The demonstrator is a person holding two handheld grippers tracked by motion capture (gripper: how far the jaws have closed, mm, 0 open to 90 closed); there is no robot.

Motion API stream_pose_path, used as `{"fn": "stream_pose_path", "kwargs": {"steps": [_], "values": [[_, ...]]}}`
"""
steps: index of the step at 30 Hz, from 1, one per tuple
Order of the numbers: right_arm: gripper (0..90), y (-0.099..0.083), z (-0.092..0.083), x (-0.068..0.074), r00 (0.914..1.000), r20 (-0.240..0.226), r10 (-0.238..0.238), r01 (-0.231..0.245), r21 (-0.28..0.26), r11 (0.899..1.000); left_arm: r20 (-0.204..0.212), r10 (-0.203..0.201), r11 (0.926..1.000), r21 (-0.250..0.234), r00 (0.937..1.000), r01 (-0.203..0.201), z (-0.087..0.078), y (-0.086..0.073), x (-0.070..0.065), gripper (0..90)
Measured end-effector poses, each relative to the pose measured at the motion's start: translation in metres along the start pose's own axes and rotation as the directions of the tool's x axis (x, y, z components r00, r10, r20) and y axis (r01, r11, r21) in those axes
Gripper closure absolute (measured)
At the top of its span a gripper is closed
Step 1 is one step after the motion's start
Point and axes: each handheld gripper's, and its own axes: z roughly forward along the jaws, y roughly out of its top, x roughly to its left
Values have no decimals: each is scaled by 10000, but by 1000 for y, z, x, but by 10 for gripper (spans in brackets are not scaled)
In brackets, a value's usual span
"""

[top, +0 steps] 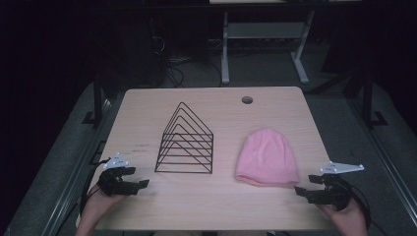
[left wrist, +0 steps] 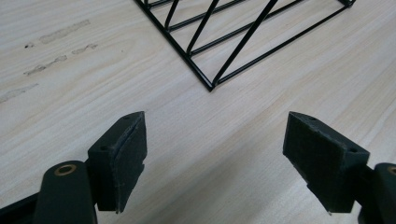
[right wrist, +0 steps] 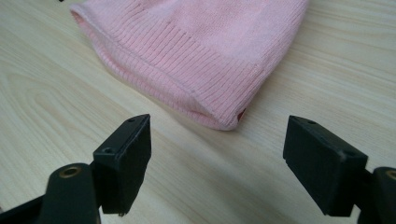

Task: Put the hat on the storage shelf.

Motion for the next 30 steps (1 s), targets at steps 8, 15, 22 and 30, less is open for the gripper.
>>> {"fn": "stream_pose_path", "kwargs": {"steps": [8, 15, 22, 30], "values": [[229, 0, 0, 2, 10000, -50, -64, 64, -30, 10000, 25, -71, 10000, 31, 10000, 71, 0, 0, -1, 217], [217, 7, -2, 7, 9997, -61, -227, 225, -211, 9995, -42, -21, 10000, 7, 10000, 21, -1, -1, -2, 214], [210, 19, -1, 8, 9991, -301, -302, 302, -23, 9995, 70, 132, 9999, 6, 9999, -132, 1, 0, -5, 211], [210, 38, -5, 8, 9981, -370, -490, 488, -80, 9988, 65, -15, 9999, -125, 10000, 16, -3, -1, -2, 204]]}}
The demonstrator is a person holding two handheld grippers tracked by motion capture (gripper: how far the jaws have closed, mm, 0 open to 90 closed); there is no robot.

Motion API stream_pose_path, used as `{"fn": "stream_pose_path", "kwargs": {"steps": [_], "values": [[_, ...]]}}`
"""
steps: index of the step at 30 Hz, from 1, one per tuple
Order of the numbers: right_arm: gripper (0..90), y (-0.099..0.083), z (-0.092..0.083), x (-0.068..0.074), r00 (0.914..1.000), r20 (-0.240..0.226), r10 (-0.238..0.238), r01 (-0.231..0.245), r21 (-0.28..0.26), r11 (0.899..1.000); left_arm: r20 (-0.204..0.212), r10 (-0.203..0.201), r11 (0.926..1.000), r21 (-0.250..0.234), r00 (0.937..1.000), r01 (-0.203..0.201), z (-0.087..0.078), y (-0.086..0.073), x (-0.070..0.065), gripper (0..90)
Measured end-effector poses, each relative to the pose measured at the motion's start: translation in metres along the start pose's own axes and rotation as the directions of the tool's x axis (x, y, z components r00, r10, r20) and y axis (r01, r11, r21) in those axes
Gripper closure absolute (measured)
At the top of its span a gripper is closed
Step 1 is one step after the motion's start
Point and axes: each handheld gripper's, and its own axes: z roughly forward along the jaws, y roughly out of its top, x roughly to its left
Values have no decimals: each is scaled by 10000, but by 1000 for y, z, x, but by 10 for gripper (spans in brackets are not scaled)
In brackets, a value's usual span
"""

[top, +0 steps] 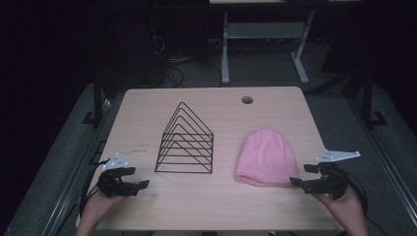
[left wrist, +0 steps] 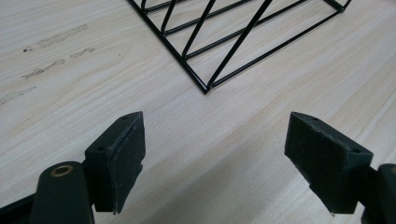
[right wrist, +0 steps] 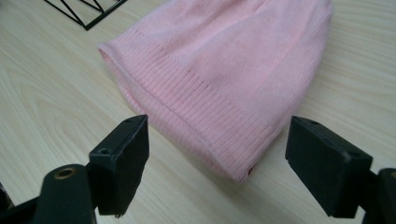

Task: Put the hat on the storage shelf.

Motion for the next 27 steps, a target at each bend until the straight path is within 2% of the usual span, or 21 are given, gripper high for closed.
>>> {"fn": "stream_pose_path", "kwargs": {"steps": [7, 9, 10, 11, 13, 19, 23, 27], "values": [[190, 17, 1, -4, 9997, -176, -183, 183, -14, 9998, -52, -93, 9999, -84, 9999, 92, -2, -1, 4, 203], [190, 24, 3, -7, 9996, -245, -167, 171, 131, 9998, -48, -222, 9995, -206, 9997, 221, -2, -2, 4, 203], [190, 26, 3, -7, 9995, -269, -166, 171, 167, 9997, -74, -62, 9999, -143, 10000, 61, -3, -1, 5, 203], [190, 28, 4, -8, 9994, -320, -146, 152, 179, 9997, -61, -151, 9998, -137, 9999, 150, -4, -1, 5, 203], [191, 34, 7, -10, 9989, -327, -340, 350, 294, 9990, -58, -263, 9994, -233, 9996, 261, -3, -1, 5, 203], [193, 52, 12, -18, 9982, -477, -357, 386, 609, 9974, -48, -261, 9996, -112, 9996, 261, -3, -2, 4, 203], [195, 66, 17, -25, 9968, -740, -297, 356, 794, 9962, -41, -223, 9996, -188, 9997, 223, -3, -2, 4, 203], [195, 73, 18, -27, 9963, -769, -380, 449, 898, 9950, 0, -203, 9994, -264, 9998, 203, -5, -1, 3, 203]]}}
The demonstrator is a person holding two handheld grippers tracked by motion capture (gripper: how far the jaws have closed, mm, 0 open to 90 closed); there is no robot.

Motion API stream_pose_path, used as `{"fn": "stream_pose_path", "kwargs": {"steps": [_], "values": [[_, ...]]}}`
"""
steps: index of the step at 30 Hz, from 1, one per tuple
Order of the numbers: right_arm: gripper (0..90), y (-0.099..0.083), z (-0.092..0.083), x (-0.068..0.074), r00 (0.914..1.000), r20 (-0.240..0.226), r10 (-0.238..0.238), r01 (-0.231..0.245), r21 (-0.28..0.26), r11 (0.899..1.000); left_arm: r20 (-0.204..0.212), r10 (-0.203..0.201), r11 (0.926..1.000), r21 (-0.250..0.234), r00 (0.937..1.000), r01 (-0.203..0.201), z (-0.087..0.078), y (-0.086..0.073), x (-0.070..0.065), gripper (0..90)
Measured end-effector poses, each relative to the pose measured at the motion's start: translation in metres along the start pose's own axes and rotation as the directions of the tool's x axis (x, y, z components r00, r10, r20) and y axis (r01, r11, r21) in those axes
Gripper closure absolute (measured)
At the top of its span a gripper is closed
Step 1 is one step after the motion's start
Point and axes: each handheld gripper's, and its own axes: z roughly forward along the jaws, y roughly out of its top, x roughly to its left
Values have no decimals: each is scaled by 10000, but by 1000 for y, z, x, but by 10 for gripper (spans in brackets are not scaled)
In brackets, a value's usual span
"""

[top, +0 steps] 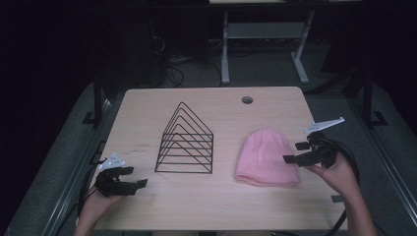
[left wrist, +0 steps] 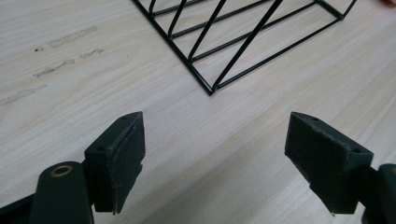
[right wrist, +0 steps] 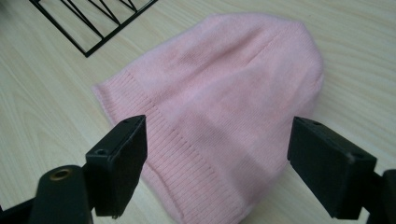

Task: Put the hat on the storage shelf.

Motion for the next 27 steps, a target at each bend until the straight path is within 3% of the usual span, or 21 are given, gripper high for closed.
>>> {"fn": "stream_pose_path", "kwargs": {"steps": [10, 17, 27], "values": [[199, 23, 5, -14, 9995, -132, 276, -278, -105, 9996, -55, -223, 9997, -26, 9997, 222, -1, -4, 4, 203], [199, 42, 20, -24, 9990, -276, 343, -337, 245, 9991, -81, -186, 9998, 17, 9998, 186, -1, -3, 4, 203], [206, 71, 27, -37, 9986, -256, 471, -464, 257, 9986, -94, -181, 9998, 41, 9998, 182, 0, -4, 5, 203]]}}
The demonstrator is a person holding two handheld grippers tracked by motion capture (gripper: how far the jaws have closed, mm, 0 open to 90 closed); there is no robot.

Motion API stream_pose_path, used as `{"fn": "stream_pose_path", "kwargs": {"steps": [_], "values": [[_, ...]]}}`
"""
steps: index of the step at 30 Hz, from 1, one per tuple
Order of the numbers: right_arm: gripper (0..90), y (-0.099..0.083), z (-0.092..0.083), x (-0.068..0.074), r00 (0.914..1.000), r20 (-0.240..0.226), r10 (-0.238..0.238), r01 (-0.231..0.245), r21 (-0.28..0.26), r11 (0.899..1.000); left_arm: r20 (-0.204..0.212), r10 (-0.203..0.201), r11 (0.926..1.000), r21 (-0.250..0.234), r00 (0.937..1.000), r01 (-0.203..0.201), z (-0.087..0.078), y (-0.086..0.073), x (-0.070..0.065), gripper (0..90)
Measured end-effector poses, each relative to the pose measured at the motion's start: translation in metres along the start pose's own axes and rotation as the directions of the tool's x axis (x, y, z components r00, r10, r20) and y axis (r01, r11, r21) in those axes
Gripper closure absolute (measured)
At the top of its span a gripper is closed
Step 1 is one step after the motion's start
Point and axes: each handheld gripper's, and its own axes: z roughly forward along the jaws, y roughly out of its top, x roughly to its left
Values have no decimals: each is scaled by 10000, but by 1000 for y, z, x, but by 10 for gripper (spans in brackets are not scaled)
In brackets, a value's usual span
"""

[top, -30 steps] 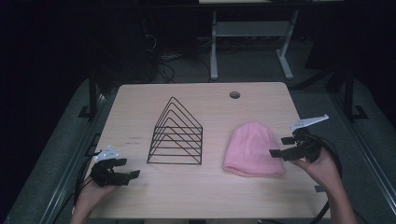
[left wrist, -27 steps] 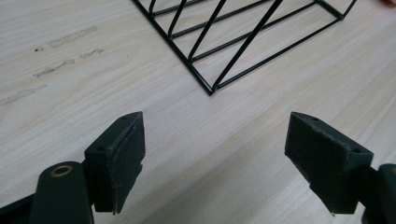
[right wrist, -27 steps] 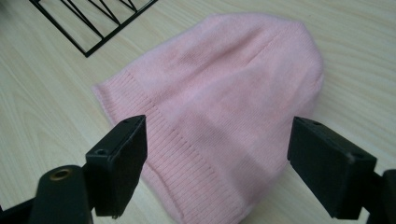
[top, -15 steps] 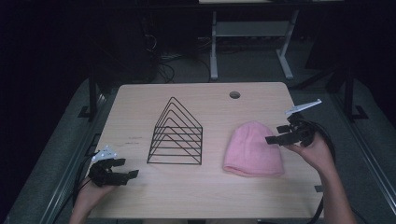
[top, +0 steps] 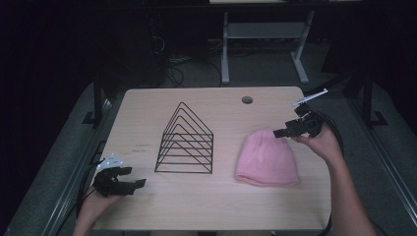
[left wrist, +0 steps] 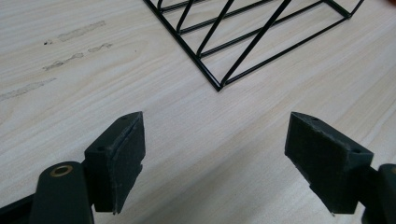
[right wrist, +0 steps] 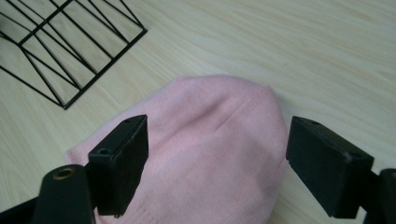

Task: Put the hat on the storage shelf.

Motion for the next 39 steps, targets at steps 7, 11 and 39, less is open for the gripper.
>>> {"fn": "stream_pose_path", "kwargs": {"steps": [7, 11, 39], "values": [[207, 8, 11, -8, 9999, 125, 79, -85, 469, 9989, 16, -16, 10000, 36, 10000, 16, 0, 0, -1, 203], [209, 8, 20, -13, 9997, 129, 188, -198, 779, 9968, -2, -30, 10000, 3, 10000, 30, 1, -1, 0, 203], [275, 5, 58, -46, 9934, 369, 1084, -1131, 1701, 9789, 105, 124, 9999, 11, 9999, -124, 1, 1, -4, 203]]}}
